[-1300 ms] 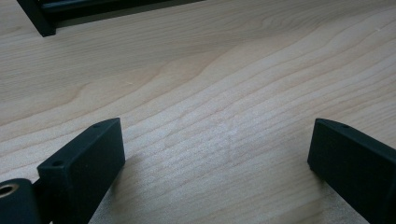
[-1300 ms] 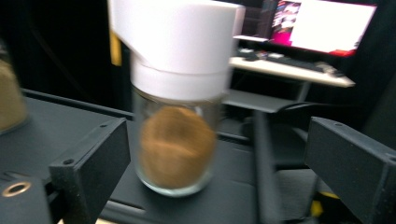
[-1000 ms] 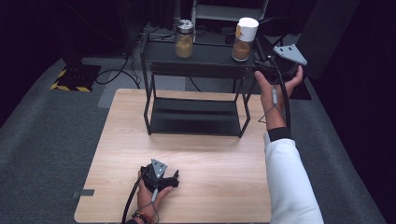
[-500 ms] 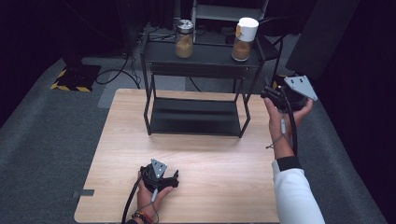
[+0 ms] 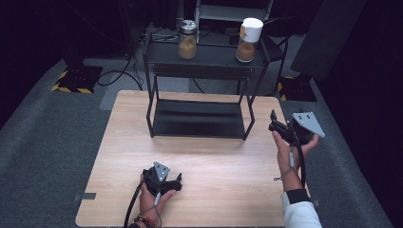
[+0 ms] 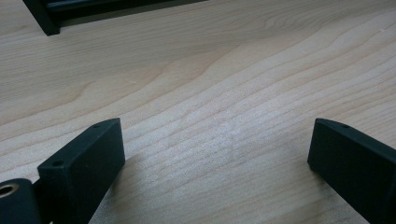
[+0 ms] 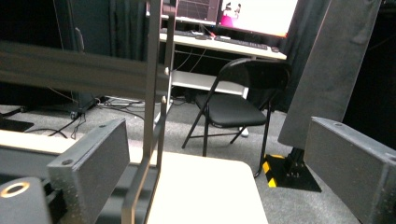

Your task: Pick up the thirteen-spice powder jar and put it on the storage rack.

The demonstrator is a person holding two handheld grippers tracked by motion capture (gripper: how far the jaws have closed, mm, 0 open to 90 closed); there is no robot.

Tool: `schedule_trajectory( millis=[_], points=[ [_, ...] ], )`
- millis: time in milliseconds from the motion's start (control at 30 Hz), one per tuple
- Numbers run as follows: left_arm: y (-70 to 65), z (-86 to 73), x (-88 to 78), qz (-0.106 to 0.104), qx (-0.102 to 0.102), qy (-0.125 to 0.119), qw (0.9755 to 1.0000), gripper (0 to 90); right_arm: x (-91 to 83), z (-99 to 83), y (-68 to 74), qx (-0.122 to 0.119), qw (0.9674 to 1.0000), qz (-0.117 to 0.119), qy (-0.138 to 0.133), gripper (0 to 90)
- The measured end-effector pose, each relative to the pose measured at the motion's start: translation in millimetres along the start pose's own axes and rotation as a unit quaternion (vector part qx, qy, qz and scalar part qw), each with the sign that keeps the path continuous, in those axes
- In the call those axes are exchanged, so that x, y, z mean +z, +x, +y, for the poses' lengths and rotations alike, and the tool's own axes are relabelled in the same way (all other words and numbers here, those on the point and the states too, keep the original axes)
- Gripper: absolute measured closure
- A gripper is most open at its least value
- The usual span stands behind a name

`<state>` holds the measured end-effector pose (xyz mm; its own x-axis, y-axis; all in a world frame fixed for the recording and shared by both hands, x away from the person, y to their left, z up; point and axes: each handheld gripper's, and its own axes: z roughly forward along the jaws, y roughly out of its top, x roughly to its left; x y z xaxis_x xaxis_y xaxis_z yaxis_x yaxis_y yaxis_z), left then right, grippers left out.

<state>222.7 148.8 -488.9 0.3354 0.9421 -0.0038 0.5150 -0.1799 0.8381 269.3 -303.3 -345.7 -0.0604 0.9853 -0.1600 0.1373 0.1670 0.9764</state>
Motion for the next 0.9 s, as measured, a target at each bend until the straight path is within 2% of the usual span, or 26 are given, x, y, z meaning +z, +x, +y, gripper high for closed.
schedule_trajectory(
  millis=[267, 367, 533, 833, 900],
  points=[
    [0.1, 0.1, 0.0, 0.000, -0.001, 0.000, 1.0000, 3.2, -17.5, -39.8, 2.2, -0.008, 0.9999, 0.004, 0.014, 6.3],
    [0.1, 0.1, 0.0, 0.000, -0.001, 0.000, 1.0000, 3.2, -27.4, -57.9, 4.9, -0.003, 0.9998, 0.006, 0.018, 6.3],
    [0.1, 0.0, 0.0, 0.000, -0.001, 0.000, 1.0000, 3.3, -41.0, -87.1, 9.4, -0.008, 0.9991, 0.012, 0.039, 6.3],
    [0.2, 0.1, 0.0, 0.000, -0.001, 0.000, 1.0000, 3.2, -54.3, -117.8, 13.0, -0.005, 0.9970, 0.023, 0.073, 6.3],
    [0.2, 0.0, -0.1, -0.001, -0.001, 0.000, 1.0000, 3.2, -56.2, -123.4, 12.3, 0.004, 0.9959, 0.029, 0.085, 6.3]
  ],
)
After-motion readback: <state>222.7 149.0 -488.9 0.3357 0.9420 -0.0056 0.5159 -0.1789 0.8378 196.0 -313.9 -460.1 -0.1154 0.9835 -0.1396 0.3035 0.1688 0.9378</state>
